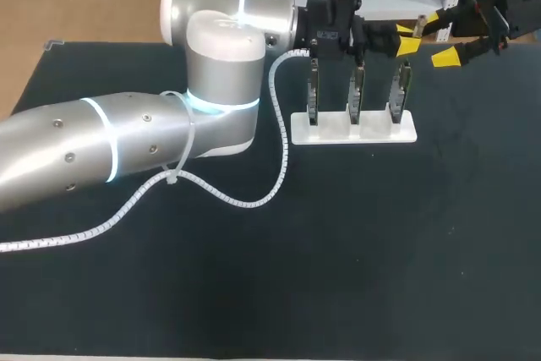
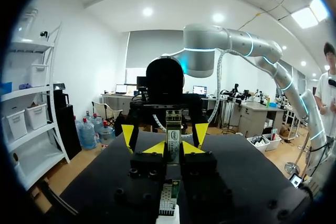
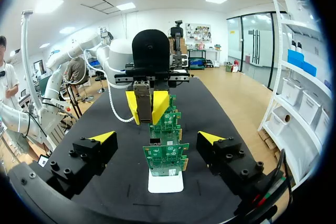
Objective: Pick up the optical module with the left hand, and insert it into the network port with the right hand.
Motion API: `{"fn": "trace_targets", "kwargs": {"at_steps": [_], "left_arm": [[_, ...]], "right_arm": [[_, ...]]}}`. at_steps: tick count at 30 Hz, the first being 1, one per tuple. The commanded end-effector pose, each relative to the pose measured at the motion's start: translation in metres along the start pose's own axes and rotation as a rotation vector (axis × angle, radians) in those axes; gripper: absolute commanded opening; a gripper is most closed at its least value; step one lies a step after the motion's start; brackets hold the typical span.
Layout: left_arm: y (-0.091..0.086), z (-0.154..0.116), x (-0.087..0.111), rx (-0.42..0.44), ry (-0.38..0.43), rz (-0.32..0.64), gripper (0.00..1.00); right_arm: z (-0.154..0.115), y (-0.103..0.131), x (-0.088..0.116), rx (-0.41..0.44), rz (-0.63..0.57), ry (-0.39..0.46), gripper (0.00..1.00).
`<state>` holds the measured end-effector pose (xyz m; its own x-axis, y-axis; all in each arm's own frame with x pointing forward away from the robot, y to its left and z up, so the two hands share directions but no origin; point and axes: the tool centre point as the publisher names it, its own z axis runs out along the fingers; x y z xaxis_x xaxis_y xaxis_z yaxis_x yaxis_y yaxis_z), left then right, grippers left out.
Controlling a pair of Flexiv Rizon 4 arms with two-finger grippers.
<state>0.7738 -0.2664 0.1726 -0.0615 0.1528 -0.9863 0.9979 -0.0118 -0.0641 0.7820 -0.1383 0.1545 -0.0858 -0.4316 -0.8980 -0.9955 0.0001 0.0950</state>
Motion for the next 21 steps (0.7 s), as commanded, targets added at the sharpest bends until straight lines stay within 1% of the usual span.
{"fn": "trace_targets", "kwargs": {"at_steps": [1, 21], "left_arm": [[-0.0024, -0.0015, 0.0002, -0.011, -0.002, 0.000, 0.00], [0.0025, 0.0012, 0.0071, -0.047, 0.007, -0.010, 0.00]], "right_arm": [[0.0002, 0.0018, -0.0001, 0.005, -0.001, 0.001, 1.00], [0.0002, 0.0018, -0.0001, 0.005, -0.001, 0.001, 1.00]]}}
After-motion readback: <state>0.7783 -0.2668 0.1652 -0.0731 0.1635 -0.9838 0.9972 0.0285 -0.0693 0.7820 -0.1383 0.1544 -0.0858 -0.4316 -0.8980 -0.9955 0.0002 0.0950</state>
